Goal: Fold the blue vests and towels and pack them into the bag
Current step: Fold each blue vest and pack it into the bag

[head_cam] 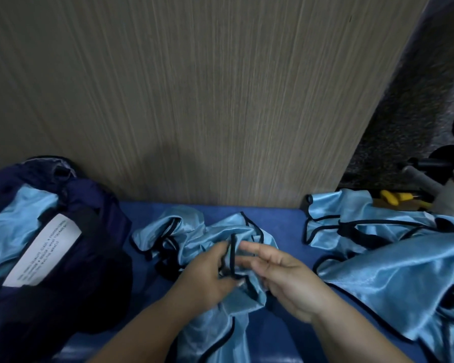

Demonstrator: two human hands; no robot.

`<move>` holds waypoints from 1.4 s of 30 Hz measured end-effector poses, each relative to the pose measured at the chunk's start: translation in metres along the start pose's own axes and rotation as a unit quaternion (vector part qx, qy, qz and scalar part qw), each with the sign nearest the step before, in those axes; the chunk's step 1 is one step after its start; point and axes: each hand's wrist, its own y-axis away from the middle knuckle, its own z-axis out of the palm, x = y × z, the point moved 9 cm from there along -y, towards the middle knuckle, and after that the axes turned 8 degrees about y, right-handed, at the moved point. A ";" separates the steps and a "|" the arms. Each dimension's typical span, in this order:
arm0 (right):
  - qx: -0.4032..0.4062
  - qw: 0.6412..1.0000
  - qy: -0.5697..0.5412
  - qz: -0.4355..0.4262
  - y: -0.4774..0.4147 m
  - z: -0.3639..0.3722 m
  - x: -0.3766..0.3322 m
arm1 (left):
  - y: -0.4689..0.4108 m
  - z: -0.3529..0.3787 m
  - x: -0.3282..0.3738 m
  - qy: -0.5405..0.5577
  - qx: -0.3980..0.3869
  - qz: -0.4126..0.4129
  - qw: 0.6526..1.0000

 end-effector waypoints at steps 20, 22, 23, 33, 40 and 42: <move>0.222 0.896 0.372 0.096 0.000 -0.074 0.016 | -0.001 -0.066 -0.010 0.589 0.164 -0.121 0.782; 0.245 0.950 0.181 0.066 0.002 -0.076 0.012 | -0.001 -0.071 -0.006 0.623 0.159 -0.091 0.761; 0.243 0.965 0.082 0.062 0.002 -0.076 0.011 | -0.001 -0.075 -0.009 0.630 0.167 -0.077 0.755; 0.183 0.922 -0.341 0.007 0.004 -0.074 -0.008 | 0.003 -0.075 -0.031 0.560 0.179 -0.189 0.786; 0.217 0.918 -0.329 0.051 0.005 -0.074 0.004 | 0.001 -0.074 -0.024 0.547 0.176 -0.158 0.803; 0.227 0.916 -0.325 0.059 0.006 -0.080 0.005 | 0.000 -0.085 -0.024 0.521 0.200 -0.133 0.819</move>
